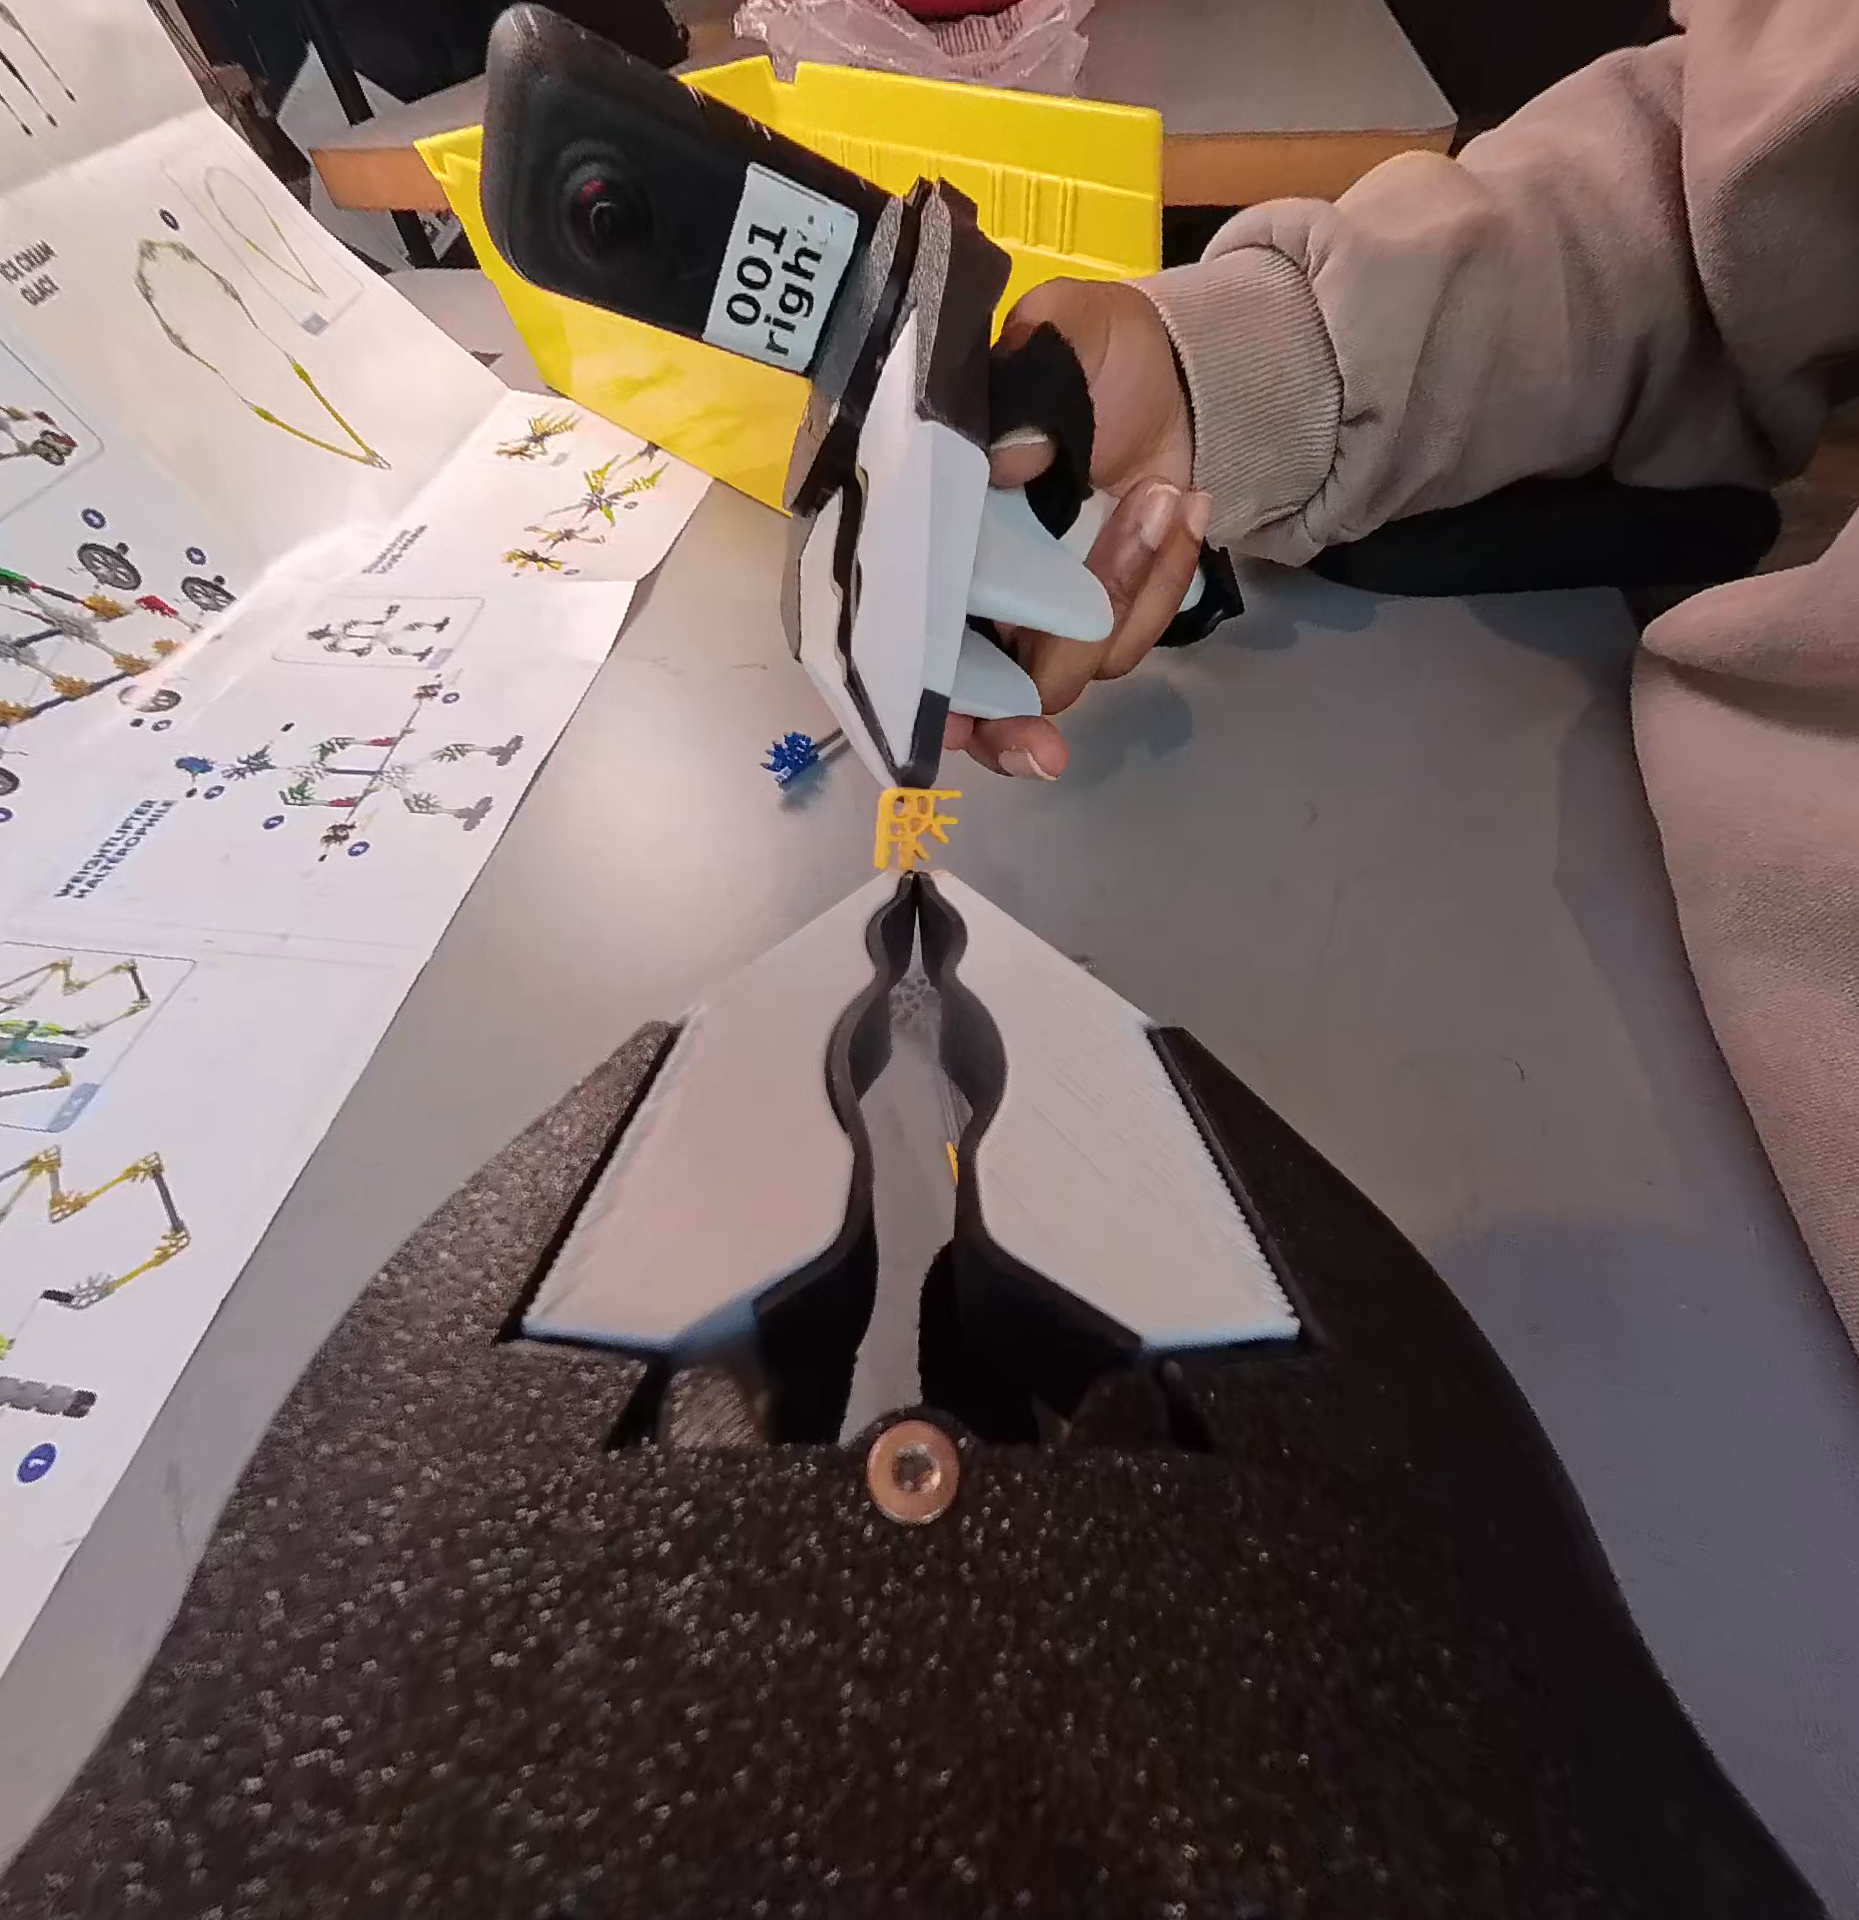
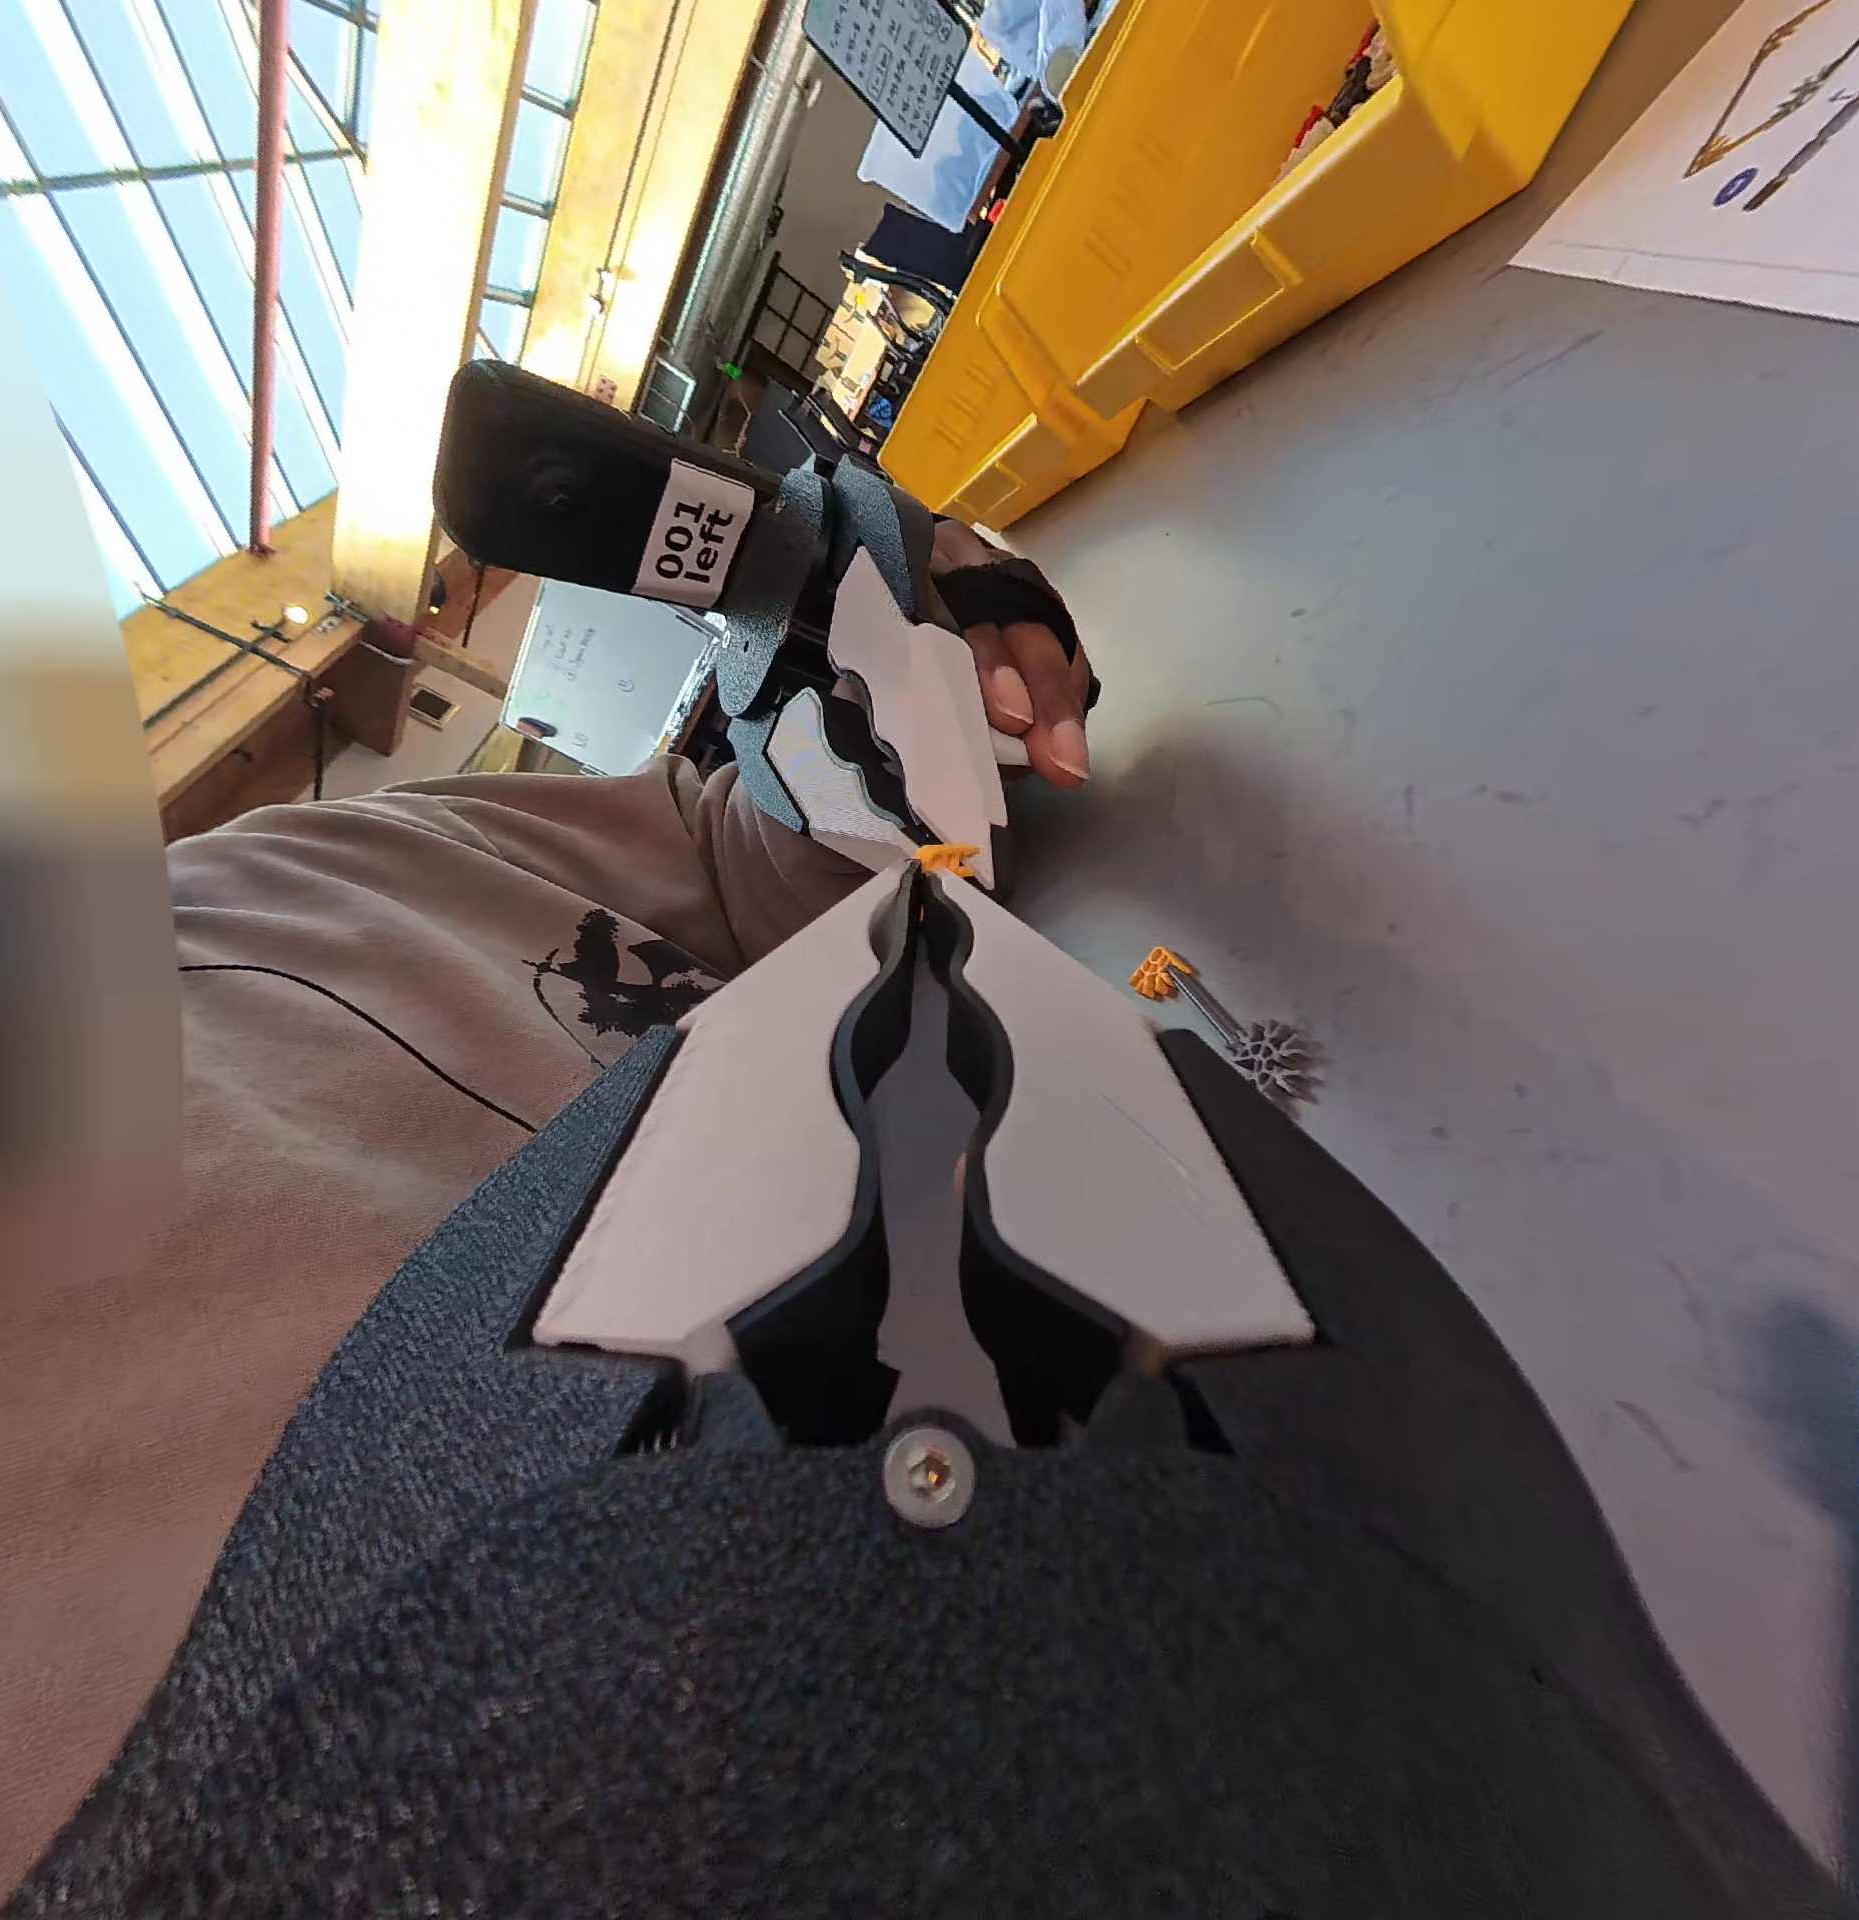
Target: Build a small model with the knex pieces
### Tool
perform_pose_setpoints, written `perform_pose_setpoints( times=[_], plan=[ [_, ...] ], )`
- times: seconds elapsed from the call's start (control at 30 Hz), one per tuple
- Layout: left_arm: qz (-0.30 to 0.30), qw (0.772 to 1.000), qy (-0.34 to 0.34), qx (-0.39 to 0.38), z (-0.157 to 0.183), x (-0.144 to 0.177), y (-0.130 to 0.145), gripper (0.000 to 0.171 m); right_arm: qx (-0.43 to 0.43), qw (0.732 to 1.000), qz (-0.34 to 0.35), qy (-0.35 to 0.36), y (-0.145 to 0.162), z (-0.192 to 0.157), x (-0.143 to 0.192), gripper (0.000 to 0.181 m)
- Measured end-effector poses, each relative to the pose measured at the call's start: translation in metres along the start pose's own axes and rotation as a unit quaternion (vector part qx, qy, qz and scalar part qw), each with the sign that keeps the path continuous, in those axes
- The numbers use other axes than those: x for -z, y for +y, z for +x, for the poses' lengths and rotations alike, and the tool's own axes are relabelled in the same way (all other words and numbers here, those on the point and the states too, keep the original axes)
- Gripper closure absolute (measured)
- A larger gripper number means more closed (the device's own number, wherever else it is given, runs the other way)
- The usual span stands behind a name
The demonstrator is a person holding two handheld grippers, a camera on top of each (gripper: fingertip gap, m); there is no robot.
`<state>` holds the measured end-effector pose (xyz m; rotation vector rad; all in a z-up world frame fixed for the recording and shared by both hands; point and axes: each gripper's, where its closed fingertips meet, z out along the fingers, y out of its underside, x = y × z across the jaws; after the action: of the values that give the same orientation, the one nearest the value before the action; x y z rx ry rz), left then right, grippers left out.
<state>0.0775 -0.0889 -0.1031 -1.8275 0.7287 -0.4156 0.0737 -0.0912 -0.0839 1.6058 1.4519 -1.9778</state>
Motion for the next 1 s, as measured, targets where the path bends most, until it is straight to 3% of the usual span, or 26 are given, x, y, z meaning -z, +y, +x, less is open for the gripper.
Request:
perform_pose_setpoints(
  times=[0.3,0.53,0.7,0.87,1.0],
  plan=[
    [-0.069,0.996,0.044,0.023,0.015,-0.013,0.027,0.168,-0.016,0.994,-0.052,0.090,0.024,0.027,0.007,0.181],
    [-0.114,0.993,0.039,0.012,0.013,-0.015,0.044,0.164,0.094,0.968,-0.097,0.211,0.038,0.039,0.025,0.181],
    [-0.132,0.990,0.047,0.004,0.015,-0.014,0.050,0.160,0.192,0.934,-0.161,0.255,0.055,0.037,0.016,0.173],
    [-0.158,0.987,0.033,0.000,0.010,-0.013,0.059,0.160,0.293,0.868,-0.218,0.338,0.057,0.054,-0.001,0.167],
    [-0.181,0.983,0.024,0.002,0.008,-0.012,0.068,0.160,0.310,0.847,-0.253,0.350,0.060,0.061,-0.009,0.169]
  ],
)
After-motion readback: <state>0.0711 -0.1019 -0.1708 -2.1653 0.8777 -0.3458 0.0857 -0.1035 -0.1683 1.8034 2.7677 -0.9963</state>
